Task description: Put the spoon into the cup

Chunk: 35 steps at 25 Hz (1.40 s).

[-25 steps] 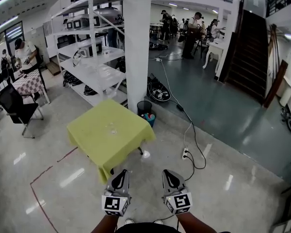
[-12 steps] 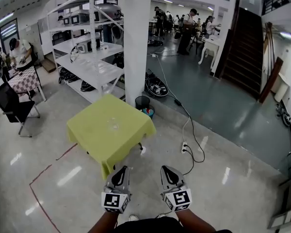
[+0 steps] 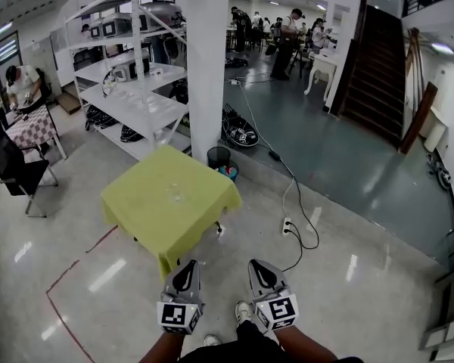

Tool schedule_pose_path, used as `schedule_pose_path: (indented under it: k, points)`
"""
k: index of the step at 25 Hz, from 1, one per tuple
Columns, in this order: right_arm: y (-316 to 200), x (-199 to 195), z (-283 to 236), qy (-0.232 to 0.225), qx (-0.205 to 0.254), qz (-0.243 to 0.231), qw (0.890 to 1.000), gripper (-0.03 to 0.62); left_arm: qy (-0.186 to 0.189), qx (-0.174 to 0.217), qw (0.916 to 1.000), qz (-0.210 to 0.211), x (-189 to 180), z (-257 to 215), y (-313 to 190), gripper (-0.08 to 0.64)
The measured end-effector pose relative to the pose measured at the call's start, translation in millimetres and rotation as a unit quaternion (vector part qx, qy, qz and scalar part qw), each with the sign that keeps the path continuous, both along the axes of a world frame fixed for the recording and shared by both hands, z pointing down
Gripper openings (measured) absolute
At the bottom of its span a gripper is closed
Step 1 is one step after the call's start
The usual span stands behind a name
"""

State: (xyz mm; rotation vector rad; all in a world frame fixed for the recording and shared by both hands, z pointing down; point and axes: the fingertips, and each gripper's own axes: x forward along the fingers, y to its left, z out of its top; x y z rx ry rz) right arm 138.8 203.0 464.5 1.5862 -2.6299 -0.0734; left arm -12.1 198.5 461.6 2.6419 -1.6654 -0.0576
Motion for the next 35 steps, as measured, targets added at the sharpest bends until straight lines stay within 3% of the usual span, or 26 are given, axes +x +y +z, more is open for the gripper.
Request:
schedule_pose_path:
  k: [12,22,35]
  points:
    - [-92,21,-10,-0.015,0.019,-0.023,0.999,0.008,-0.009,0.011,0.9995,-0.028,20,-7,-84,0.012]
    - [-175,41,-8,-0.021,0.018,-0.071,0.997,0.006,-0.020,0.012,0.9960,-0.086,27,-10,-168,0.012]
    - [-228,34,-4,-0.034,0.022,-0.131,0.991,0.006,-0.020,0.003,0.9904,-0.137,36,-6,-203,0.012]
